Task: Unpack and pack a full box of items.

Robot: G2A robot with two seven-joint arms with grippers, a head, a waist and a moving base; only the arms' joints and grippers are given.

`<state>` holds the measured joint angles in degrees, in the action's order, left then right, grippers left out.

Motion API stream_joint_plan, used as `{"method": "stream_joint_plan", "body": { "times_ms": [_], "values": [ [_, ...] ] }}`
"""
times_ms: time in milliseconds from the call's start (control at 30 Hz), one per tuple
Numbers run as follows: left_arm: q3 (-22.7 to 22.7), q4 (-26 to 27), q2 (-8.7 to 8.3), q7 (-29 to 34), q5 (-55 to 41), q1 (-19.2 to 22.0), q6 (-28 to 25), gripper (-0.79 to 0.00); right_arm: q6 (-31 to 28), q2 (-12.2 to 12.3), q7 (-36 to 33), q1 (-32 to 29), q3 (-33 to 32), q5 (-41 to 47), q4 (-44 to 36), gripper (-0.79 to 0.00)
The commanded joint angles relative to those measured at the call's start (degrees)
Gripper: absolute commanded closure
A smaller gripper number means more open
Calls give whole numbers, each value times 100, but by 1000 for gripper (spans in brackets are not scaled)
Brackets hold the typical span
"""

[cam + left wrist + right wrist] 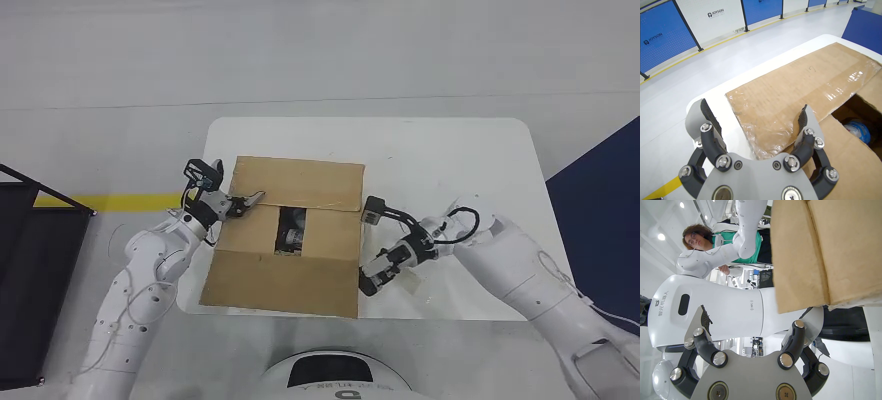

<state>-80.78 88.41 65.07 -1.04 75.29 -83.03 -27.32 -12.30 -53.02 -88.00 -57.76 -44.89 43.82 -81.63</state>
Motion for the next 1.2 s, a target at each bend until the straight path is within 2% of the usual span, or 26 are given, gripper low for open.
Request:
{"method": "stream_joint_plan", "body": {
  "times_ms": [0, 233, 367, 500, 667, 900, 1167],
  "values": [
    [-1, -9, -3, -5, 1, -5, -8, -785, -112, -14, 0, -13, -27, 154, 24, -785],
    [-166, 56, -23, -109, -284, -26, -106, -785, -287, -56, 4, -72, -124, 473, 76, -785],
    [-576, 247, -36, -337, -893, -45, 71, -785, -311, -87, 74, -89, -166, 517, 53, -785],
    [-1098, 627, -66, -470, -1451, -243, 177, -785, -569, -117, 267, -120, -283, 588, -36, -785],
    [-1475, 743, -102, -402, -1704, -448, 55, -785, -856, -154, 642, -156, -447, 623, -40, -785],
    [-1417, 397, -111, -396, -1345, -583, 22, -785, -750, -289, 1245, 78, -383, 412, 185, -785],
    [-1221, -475, -101, -534, -915, -431, 139, -785, -732, -486, 2000, 450, -245, 23, 674, -785]
  ]
}}
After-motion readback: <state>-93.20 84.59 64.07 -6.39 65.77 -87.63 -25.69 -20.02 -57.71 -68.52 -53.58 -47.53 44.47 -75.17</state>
